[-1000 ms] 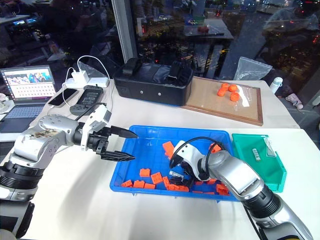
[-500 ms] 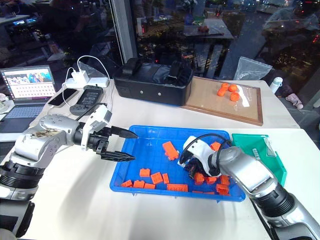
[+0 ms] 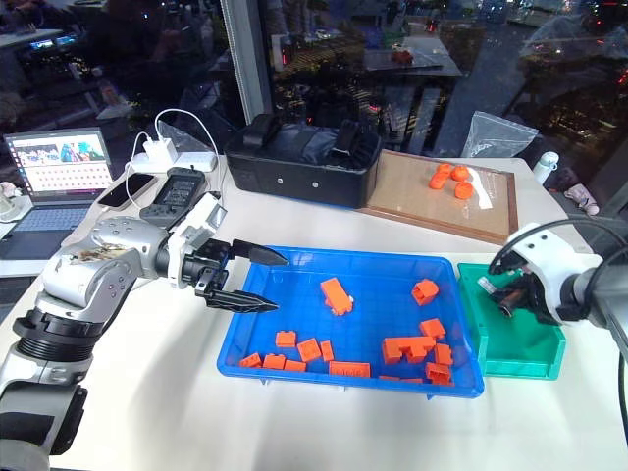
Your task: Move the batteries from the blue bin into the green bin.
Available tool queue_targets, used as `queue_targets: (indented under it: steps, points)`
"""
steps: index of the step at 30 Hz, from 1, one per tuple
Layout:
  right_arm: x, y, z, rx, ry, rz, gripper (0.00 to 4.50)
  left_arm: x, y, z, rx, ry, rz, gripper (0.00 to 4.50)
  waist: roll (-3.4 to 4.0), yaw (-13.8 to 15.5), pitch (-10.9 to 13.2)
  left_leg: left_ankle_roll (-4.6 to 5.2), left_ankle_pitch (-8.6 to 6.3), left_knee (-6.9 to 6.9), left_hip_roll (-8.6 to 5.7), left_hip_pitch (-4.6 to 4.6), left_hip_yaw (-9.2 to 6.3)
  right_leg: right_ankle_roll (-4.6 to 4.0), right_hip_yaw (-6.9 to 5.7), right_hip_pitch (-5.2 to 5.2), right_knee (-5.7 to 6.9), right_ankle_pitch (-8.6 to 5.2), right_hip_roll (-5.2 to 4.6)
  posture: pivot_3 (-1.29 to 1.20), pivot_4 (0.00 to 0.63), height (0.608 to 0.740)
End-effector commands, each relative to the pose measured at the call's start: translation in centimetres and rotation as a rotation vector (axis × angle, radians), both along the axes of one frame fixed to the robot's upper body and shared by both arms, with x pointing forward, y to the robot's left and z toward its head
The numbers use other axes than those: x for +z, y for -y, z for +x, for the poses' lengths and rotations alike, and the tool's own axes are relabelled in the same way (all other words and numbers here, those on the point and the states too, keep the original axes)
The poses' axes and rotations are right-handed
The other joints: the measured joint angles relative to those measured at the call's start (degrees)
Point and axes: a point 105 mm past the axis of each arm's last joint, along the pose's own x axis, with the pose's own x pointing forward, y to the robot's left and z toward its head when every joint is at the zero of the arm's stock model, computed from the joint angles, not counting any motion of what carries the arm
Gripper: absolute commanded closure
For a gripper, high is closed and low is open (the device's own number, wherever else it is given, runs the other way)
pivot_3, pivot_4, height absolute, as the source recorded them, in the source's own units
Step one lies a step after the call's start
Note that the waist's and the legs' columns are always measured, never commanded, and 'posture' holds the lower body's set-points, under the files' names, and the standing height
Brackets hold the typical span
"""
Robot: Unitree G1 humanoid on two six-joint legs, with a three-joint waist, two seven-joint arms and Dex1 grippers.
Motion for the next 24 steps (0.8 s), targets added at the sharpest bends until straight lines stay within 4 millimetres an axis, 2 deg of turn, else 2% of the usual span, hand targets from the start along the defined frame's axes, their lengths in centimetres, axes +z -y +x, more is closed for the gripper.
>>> queue_targets:
  steps: [1, 4, 5, 6, 11, 13, 15, 16, 19, 24]
  points:
    - [0.7, 1.1, 0.3, -0.029, 0.058, -0.041, 4.24, 1.5, 0.1, -0.2, -0.015, 0.060, -0.024, 0.00, 0.00, -0.20, 0.00, 0.00, 0.00, 0.02, 0.00, 0.02, -0.01, 0.01, 0.00, 0.02, 0.01, 0.00, 0.01, 0.00, 0.150, 0.738]
    - [-0.6, 0.9, 0.5, -0.031, 0.041, -0.024, 4.24, 1.4, 0.0, 0.0, -0.002, 0.063, -0.019, 0.00, 0.00, -0.57, 0.00, 0.00, 0.00, 0.02, -0.01, 0.03, -0.01, 0.02, 0.01, 0.02, 0.02, 0.00, 0.01, 0.00, 0.150, 0.738]
    - [-0.7, 0.9, 0.5, -0.030, 0.037, -0.033, 3.24, 1.4, 0.0, 0.1, 0.007, 0.064, -0.014, 0.00, 0.00, -0.61, 0.00, 0.00, 0.00, 0.02, 0.00, 0.04, -0.02, 0.02, 0.02, 0.02, 0.02, 0.00, 0.03, 0.00, 0.150, 0.738]
    - [-0.7, 1.0, 0.5, -0.029, 0.039, -0.042, 3.07, 1.3, -0.1, 0.3, 0.016, 0.068, -0.005, 0.00, 0.03, -0.59, 0.00, 0.00, 0.00, 0.01, 0.00, 0.03, -0.02, 0.03, 0.02, 0.02, 0.02, -0.01, 0.03, 0.00, 0.150, 0.738]
    - [1.0, 0.6, 1.7, -0.010, 0.106, -0.062, 1.34, 0.7, -0.7, 0.6, 0.040, 0.080, 0.040, 0.00, 0.06, -0.55, -0.01, 0.00, 0.00, 0.02, -0.03, 0.02, -0.02, 0.03, 0.02, 0.01, 0.01, -0.01, 0.02, 0.00, 0.150, 0.738]
    - [2.9, -1.0, 3.1, 0.042, 0.194, -0.055, 0.60, 0.8, -1.2, 1.0, 0.068, 0.088, 0.050, 0.00, 0.06, -0.65, -0.01, 0.00, 0.00, 0.02, -0.03, 0.04, -0.01, 0.03, 0.03, 0.02, 0.01, -0.01, 0.02, 0.00, 0.150, 0.738]
    - [4.7, -4.0, 4.2, 0.126, 0.271, 0.028, 0.07, 0.7, -1.6, 1.4, 0.097, 0.101, 0.070, 0.00, 0.05, -0.90, 0.00, 0.00, 0.00, 0.00, -0.01, 0.08, -0.01, 0.03, 0.07, -0.01, 0.02, 0.00, 0.06, 0.00, 0.150, 0.738]
    - [5.0, -5.9, 4.5, 0.175, 0.279, 0.084, 0.07, 0.6, -1.8, 1.6, 0.112, 0.105, 0.080, 0.00, 0.06, -0.97, 0.00, 0.00, 0.00, -0.01, 0.01, 0.09, -0.02, 0.03, 0.08, -0.01, 0.02, 0.00, 0.09, 0.00, 0.150, 0.738]
    - [3.7, -11.3, 4.6, 0.316, 0.229, 0.183, 0.07, 0.3, -2.3, 1.9, 0.144, 0.106, 0.102, 0.00, 0.04, -1.02, -0.01, 0.00, 0.00, -0.06, 0.03, 0.10, -0.05, 0.01, 0.14, -0.03, 0.05, 0.00, 0.16, 0.00, 0.150, 0.738]
    - [-0.5, -16.5, 4.3, 0.422, 0.133, 0.195, 0.07, 0.4, -2.4, 0.7, 0.098, 0.107, 0.091, 0.00, 0.02, -0.13, -0.01, 0.00, -0.01, -0.06, 0.02, -0.05, -0.05, -0.02, 0.07, -0.07, 0.03, -0.03, 0.13, 0.00, 0.150, 0.738]
